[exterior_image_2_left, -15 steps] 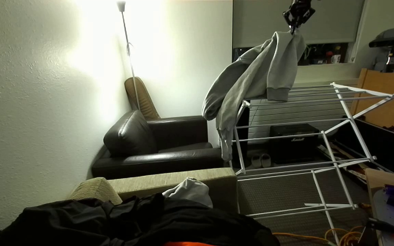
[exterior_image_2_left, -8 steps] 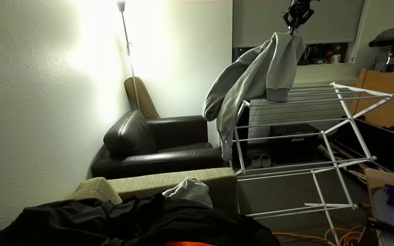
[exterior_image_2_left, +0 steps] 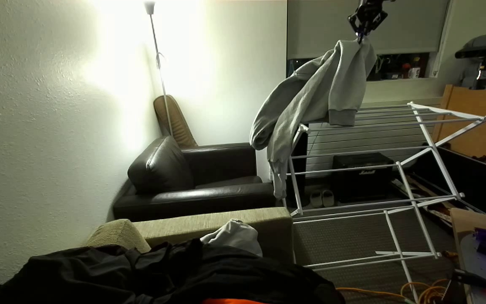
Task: Put the white jersey on the cloth hanger
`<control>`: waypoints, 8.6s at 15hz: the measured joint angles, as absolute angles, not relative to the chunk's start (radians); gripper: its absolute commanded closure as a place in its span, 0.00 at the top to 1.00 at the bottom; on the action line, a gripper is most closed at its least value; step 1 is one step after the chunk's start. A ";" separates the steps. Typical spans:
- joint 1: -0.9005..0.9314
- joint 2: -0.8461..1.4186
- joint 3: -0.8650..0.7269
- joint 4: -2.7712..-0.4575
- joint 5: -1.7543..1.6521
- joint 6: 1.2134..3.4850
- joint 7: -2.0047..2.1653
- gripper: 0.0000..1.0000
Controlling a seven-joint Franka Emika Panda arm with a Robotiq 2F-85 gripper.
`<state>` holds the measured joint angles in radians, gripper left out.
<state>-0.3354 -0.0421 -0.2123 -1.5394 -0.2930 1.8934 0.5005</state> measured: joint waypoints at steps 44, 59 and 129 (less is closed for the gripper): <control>-0.504 0.131 -0.561 -1.633 -0.405 2.177 0.410 0.03; -0.517 0.147 -0.601 -1.630 -0.404 2.204 0.388 0.09; -0.281 -0.089 -0.246 -1.803 -0.403 1.978 0.439 1.00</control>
